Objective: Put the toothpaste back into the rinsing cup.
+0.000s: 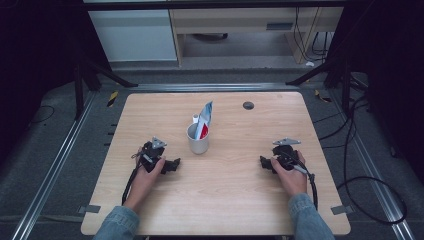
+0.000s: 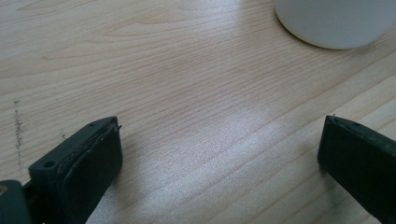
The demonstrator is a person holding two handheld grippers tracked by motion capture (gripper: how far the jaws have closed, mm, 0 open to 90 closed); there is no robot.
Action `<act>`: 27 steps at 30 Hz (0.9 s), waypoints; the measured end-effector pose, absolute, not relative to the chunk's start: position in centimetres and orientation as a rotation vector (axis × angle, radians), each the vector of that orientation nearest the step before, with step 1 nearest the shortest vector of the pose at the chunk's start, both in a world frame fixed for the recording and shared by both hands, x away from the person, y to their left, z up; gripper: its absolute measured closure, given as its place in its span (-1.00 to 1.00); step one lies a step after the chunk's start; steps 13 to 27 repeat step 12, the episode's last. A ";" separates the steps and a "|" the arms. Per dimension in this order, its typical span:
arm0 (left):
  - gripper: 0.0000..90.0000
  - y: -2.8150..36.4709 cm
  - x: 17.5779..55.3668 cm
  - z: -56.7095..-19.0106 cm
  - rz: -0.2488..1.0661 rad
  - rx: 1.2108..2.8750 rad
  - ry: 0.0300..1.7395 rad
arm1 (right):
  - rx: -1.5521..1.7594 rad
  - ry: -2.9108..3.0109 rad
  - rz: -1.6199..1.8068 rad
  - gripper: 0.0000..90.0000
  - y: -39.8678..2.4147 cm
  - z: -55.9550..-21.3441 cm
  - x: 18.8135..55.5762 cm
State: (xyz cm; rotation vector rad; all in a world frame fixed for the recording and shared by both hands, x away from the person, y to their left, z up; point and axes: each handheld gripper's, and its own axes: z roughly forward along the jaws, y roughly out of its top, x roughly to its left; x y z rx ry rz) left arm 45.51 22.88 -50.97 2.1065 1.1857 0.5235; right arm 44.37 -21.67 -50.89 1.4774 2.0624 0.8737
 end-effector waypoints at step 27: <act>-1.00 22.9 45.5 -51.0 0.524 2.106 1.185 | 1.553 1.968 0.848 -0.99 -21.9 -51.4 45.2</act>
